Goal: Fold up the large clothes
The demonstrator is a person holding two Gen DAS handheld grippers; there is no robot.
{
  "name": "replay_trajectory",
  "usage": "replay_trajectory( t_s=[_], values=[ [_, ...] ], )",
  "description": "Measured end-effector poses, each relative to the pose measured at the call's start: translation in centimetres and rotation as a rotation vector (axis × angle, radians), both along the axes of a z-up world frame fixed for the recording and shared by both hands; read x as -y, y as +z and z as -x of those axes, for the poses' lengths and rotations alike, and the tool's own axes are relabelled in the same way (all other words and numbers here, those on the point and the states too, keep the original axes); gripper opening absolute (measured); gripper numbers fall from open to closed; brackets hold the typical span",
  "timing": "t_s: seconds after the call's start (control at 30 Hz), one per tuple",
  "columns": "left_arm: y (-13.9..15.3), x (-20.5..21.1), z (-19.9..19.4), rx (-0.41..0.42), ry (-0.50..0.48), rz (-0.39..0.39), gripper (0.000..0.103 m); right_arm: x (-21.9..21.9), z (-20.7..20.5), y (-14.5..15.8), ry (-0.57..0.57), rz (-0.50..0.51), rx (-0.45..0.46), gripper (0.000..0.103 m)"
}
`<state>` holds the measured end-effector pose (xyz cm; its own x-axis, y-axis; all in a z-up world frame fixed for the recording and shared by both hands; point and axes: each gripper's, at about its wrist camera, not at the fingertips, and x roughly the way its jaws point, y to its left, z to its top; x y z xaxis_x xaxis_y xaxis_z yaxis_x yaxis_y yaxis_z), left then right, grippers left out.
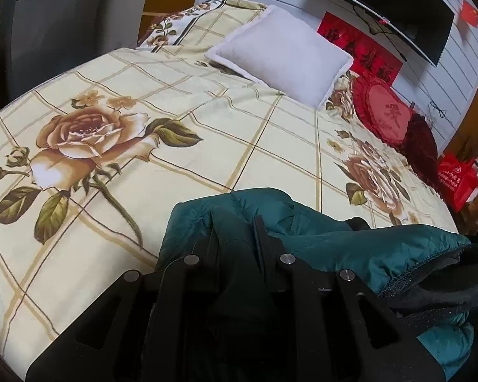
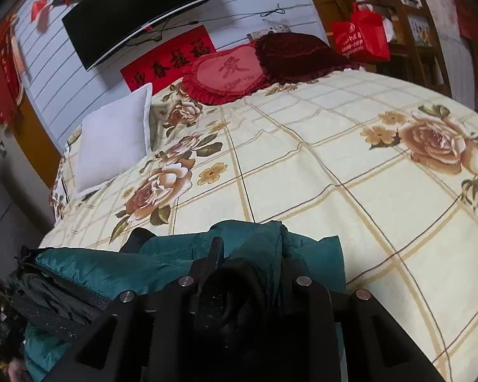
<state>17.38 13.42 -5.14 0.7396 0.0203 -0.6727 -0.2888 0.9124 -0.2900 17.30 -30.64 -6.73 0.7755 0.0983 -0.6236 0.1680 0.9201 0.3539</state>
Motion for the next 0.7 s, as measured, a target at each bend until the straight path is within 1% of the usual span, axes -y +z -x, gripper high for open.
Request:
replay_trajectory(
  t_s=[0.1, 0.27, 0.37, 0.4, 0.43, 0.47, 0.5, 0.53, 0.57, 0.6, 0.63, 0.7],
  values=[
    [0.2, -0.1, -0.1, -0.012, 0.003, 0.010, 0.016, 0.1, 0.0, -0.1, -0.002, -0.017, -0.003, 0.027],
    [0.9, -0.6, -0.1, -0.056, -0.011, 0.036, 0.018, 0.5, 0.3, 0.4, 0.005, -0.049, -0.001, 0.033],
    [2.0, -0.6, 0.2, -0.079, -0.016, 0.009, 0.021, 1.0, 0.8, 1.4, -0.003, -0.100, 0.000, 0.038],
    [2.4, -0.6, 0.4, -0.075, -0.017, 0.007, 0.024, 1.2, 0.9, 1.7, -0.001, -0.117, 0.003, 0.045],
    [2.8, -0.7, 0.8, -0.065, -0.013, 0.008, 0.026, 1.3, 1.1, 2.1, 0.001, -0.143, 0.009, 0.059],
    [3.3, -0.8, 1.1, -0.051, -0.009, 0.013, 0.031, 1.5, 1.4, 2.4, 0.001, -0.165, 0.019, 0.069],
    [3.7, -0.8, 1.3, -0.039, -0.010, 0.014, 0.044, 1.6, 1.9, 3.0, -0.013, -0.190, 0.048, 0.082],
    [4.1, -0.8, 1.5, -0.033, -0.002, 0.001, 0.060, 1.7, 2.4, 3.5, -0.029, -0.194, 0.075, 0.084],
    [4.5, -1.0, 1.5, -0.024, 0.015, -0.018, 0.101, 1.7, 2.8, 4.0, -0.040, -0.192, 0.101, 0.084],
    [5.3, -1.1, 2.1, 0.018, 0.034, -0.040, 0.102, 1.7, 3.0, 4.5, -0.044, -0.179, 0.118, 0.084],
    [5.8, -1.2, 2.4, 0.043, 0.042, -0.051, 0.102, 1.5, 3.3, 5.0, -0.048, -0.158, 0.129, 0.084],
    [6.6, -1.4, 2.8, 0.079, 0.043, -0.046, 0.102, 1.0, 3.5, 5.7, -0.048, -0.112, 0.137, 0.084]
  ],
)
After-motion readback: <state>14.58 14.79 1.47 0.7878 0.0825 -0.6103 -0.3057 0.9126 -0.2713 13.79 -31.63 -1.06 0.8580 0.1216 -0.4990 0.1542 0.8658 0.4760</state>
